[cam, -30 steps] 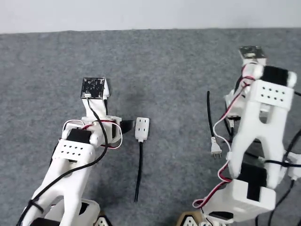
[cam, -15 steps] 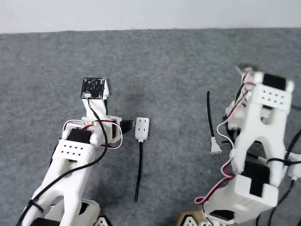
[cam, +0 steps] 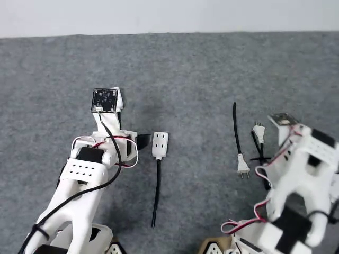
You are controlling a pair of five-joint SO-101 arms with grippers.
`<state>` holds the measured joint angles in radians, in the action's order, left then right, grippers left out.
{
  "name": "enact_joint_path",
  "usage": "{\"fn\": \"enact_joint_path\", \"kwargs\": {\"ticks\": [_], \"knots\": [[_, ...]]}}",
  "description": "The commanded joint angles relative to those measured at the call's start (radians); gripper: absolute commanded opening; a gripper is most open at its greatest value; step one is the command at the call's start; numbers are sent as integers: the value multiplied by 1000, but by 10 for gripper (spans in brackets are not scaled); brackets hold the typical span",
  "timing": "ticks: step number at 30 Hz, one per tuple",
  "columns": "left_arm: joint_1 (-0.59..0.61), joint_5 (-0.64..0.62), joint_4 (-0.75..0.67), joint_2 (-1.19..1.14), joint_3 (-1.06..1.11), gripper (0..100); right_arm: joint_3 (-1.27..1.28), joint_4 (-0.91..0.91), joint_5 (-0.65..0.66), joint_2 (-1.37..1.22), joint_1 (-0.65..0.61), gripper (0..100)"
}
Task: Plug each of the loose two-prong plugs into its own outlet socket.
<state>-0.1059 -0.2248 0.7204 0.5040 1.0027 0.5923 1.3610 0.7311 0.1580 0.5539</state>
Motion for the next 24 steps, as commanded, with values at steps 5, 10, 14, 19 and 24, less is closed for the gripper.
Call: {"fn": "enact_joint_path", "kwargs": {"ticks": [5, 10, 14, 19, 24], "knots": [[2, 11, -25, 29, -8, 327, 49, -94, 146, 68, 90, 66], [3, 11, -23, 29, -8, 327, 43, -102, 158, 70, 87, 110], [5, 11, -21, 31, -8, 327, 41, -104, 270, 70, 84, 158], [6, 11, -21, 31, -8, 327, 58, -159, 311, 56, 91, 158], [8, 11, -20, 31, -8, 327, 57, -200, 342, -44, 84, 158]]}}
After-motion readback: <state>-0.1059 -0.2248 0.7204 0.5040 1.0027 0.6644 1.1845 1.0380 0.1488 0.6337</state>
